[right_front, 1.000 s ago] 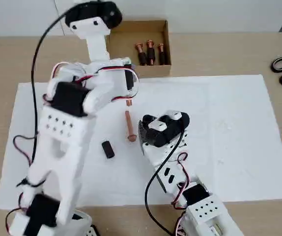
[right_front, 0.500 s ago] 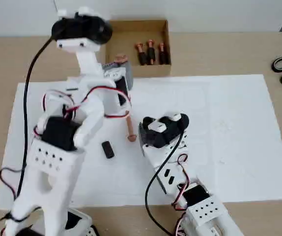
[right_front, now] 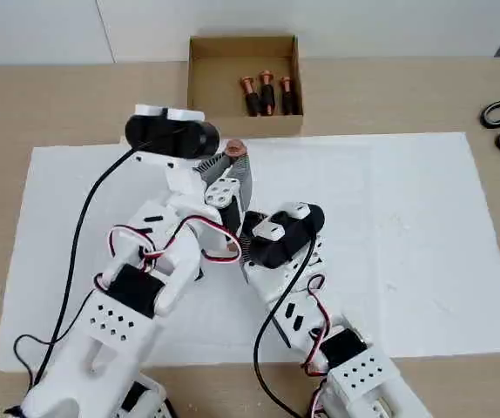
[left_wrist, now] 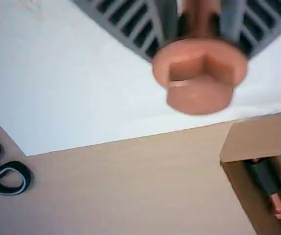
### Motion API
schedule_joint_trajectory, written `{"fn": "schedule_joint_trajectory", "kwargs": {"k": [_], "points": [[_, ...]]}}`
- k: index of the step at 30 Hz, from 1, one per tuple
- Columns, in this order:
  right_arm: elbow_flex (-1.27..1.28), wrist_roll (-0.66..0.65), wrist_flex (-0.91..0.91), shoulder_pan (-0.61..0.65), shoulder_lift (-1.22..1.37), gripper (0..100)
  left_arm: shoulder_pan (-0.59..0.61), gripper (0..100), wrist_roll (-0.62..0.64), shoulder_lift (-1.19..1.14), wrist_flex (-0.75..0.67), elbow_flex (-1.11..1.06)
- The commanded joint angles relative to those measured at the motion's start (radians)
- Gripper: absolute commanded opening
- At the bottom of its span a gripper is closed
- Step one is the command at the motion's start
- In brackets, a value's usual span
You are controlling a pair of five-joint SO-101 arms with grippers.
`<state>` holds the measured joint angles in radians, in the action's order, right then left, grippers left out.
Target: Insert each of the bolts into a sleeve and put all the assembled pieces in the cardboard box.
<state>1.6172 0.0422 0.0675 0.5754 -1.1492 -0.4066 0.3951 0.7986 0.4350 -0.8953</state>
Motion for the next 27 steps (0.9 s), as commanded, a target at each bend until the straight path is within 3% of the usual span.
{"fn": "schedule_joint_trajectory", "kwargs": {"k": [1, 27], "points": [[-0.003, 0.011, 0.016, 0.007, -0.013, 0.4, -0.018, 1, -0.006, 0.038, -0.052, -0.008], [0.006, 0.011, 0.016, 0.004, -0.018, 0.4, -0.040, 1, -0.006, 0.041, -0.046, -0.061]]}}
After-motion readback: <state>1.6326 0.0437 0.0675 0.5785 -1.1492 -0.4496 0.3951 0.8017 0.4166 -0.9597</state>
